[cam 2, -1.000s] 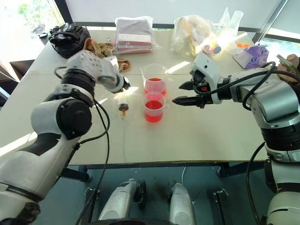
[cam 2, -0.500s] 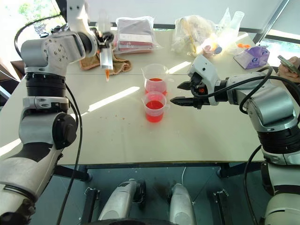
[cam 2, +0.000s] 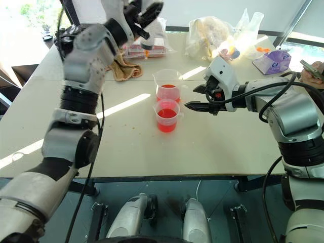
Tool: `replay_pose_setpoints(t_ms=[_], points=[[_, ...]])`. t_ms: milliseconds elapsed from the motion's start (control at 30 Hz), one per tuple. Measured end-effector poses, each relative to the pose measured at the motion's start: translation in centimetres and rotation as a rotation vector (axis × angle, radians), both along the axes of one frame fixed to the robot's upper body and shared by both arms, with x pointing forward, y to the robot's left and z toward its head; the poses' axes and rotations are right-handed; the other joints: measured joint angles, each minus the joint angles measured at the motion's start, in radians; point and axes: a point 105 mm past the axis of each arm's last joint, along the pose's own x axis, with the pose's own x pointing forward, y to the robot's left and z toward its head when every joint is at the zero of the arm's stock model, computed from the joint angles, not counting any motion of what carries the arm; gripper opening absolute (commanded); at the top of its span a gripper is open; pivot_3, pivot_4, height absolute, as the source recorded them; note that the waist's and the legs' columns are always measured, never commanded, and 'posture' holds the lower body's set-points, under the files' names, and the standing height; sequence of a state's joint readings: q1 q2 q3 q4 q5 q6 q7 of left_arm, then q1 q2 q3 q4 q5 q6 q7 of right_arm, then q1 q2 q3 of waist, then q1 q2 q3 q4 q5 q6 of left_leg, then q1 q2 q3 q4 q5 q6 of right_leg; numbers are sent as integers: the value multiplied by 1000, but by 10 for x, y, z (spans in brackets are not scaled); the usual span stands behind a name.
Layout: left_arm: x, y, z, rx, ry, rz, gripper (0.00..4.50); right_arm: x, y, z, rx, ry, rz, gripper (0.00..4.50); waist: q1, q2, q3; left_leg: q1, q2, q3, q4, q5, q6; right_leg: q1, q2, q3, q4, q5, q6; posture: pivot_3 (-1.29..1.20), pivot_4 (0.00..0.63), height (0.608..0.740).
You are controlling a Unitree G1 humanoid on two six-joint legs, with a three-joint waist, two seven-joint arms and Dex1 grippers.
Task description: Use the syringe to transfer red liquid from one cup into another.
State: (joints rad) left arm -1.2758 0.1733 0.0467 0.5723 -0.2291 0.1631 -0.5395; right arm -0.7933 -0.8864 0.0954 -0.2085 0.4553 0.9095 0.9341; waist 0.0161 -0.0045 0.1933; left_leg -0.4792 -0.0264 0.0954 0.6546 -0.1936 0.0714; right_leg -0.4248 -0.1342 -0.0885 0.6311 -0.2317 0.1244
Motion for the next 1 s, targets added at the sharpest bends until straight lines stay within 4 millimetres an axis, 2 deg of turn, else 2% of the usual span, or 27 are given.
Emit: replay_pose_setpoints(t_ms=[133, 300, 433, 500, 600, 700, 833, 1000], points=[[3, -8, -26, 43, -11, -17, 1461, -1, -4, 9, 18, -34, -27, 3172, -3, 0, 0, 0, 1, 0, 1, 0, 1, 0, 0, 0, 1, 0, 0, 0, 150, 740], [3, -6, -36, 28, -48, -18, 1461, -4, -3, 16, 37, -54, -41, 3172, 0, 0, 0, 0, 1, -1, 4, -2, 3, 1, 0, 0, 1, 0, 0, 0, 150, 740], [5, -10, -49, -60, 9, -52, 1461, -4, -2, 19, 62, -64, -53, 3172, -1, 0, 0, -1, 1, -1, 7, -4, 5, 2, -1, 0, 1, 0, 0, 0, 150, 740], [9, -6, -59, -109, 45, -57, 1461, 1, 2, 31, 105, -82, -73, 3172, -4, 0, 0, -1, 1, -1, 7, -4, 5, 2, -1, 0, 1, 1, 1, 0, 150, 740], [12, -4, -73, -139, 90, -57, 1461, 12, 7, 58, 186, -122, -126, 3172, -5, 0, 0, -1, 1, -1, 7, -4, 5, 0, -1, 1, 1, 1, 1, 0, 150, 740], [11, -4, -79, -141, 92, -65, 1461, 20, 11, 77, 252, -121, -168, 3172, -1, 0, 0, -2, 1, -1, 7, -4, 5, 0, -1, 1, 1, 1, 0, 0, 150, 740], [10, -4, -84, -139, 87, -66, 1461, 32, 14, 86, 296, -91, -223, 3172, -2, 0, 0, -2, 1, 0, 7, -5, 3, 0, -1, 1, 1, 1, 0, 0, 150, 740], [8, -9, -87, -147, 83, -77, 1461, 49, 19, 88, 327, -66, -299, 3172, -5, 1, 0, -2, 1, 1, 6, -5, 3, -1, -1, 1, 1, 1, 0, 0, 150, 740]])
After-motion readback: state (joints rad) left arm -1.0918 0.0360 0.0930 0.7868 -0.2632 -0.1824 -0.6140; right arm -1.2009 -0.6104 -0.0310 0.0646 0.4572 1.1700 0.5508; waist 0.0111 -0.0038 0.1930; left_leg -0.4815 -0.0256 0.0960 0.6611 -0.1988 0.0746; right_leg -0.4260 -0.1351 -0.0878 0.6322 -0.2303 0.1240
